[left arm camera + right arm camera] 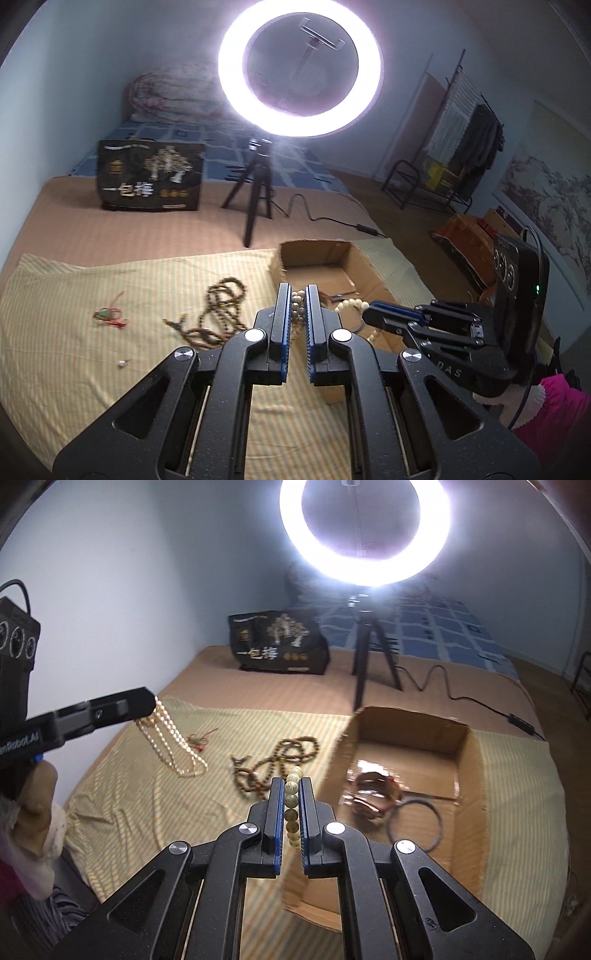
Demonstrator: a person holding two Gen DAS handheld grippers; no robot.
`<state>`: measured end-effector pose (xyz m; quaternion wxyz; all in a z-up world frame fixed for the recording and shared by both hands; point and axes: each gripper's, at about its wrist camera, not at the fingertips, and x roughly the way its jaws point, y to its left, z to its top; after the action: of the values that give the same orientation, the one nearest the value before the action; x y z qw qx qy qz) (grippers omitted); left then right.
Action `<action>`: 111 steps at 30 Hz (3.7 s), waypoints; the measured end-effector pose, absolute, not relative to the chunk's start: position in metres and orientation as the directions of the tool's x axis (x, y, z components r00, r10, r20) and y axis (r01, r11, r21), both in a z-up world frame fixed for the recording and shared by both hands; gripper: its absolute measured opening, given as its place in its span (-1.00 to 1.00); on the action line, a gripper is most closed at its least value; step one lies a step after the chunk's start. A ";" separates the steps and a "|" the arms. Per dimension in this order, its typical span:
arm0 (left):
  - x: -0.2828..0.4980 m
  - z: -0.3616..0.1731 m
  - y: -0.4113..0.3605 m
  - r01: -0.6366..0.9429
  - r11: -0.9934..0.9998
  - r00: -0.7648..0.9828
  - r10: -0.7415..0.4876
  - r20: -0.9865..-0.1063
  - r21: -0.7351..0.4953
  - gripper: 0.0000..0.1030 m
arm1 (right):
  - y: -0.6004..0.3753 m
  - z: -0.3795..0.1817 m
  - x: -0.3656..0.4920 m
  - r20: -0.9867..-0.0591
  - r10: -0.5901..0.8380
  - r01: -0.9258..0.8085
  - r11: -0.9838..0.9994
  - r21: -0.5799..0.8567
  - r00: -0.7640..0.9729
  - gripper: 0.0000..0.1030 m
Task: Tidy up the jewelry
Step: 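Carry necklace and bracelet into the cardboard box and open both tools, then reach the left tool to the single pearl while the right tool approaches the wooden bead strand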
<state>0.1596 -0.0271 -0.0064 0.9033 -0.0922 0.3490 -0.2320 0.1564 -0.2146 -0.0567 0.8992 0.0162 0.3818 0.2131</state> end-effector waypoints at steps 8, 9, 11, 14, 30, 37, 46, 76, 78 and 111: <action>0.162 -0.017 -0.072 0.411 0.851 0.597 -0.523 -0.608 -0.327 -0.91 | -0.253 -0.062 0.155 -0.689 0.352 -0.308 0.932 0.193 0.633 -0.89; 0.162 -0.019 -0.076 0.417 0.848 0.591 -0.526 -0.611 -0.327 -0.91 | -0.258 -0.064 0.155 -0.693 0.343 -0.297 0.936 0.191 0.634 -0.89; 0.163 -0.024 -0.085 0.428 0.844 0.578 -0.531 -0.620 -0.323 -0.91 | -0.266 -0.066 0.156 -0.698 0.332 -0.284 0.940 0.189 0.634 -0.89; 0.164 -0.033 -0.101 0.443 0.837 0.554 -0.537 -0.636 -0.321 -0.91 | -0.281 -0.074 0.158 -0.711 0.316 -0.255 0.947 0.195 0.628 -0.89; 0.176 -0.087 -0.144 0.450 0.842 0.448 -0.502 -0.740 -0.298 -0.91 | -0.312 -0.112 0.163 -0.778 0.270 -0.184 0.962 0.200 0.567 -0.89; 0.179 -0.102 -0.147 0.447 0.848 0.419 -0.481 -0.770 -0.287 -0.91 | -0.314 -0.124 0.165 -0.797 0.261 -0.172 0.965 0.198 0.545 -0.89; 0.180 -0.103 -0.144 0.444 0.849 0.409 -0.476 -0.778 -0.285 -0.90 | -0.316 -0.124 0.167 -0.803 0.249 -0.141 0.969 0.205 0.541 -0.70; 0.170 -0.070 -0.022 0.296 0.928 0.571 -0.362 -0.737 -0.226 -0.38 | -0.253 -0.080 0.185 -0.714 0.339 -0.200 0.940 0.275 0.612 0.14; 0.172 -0.070 -0.006 0.263 0.936 0.583 -0.346 -0.735 -0.232 -0.38 | -0.244 -0.079 0.188 -0.712 0.350 -0.214 0.937 0.278 0.609 0.14; 0.191 -0.126 0.124 0.080 0.942 0.502 -0.320 -0.804 -0.325 -0.38 | -0.097 -0.140 0.259 -0.853 0.380 -0.289 0.914 0.285 0.359 0.34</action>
<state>0.1914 0.1244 -0.1263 0.8576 -0.1238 0.4854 -0.1165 0.2594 -0.0974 -0.1397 0.8232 0.0429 0.5284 0.2033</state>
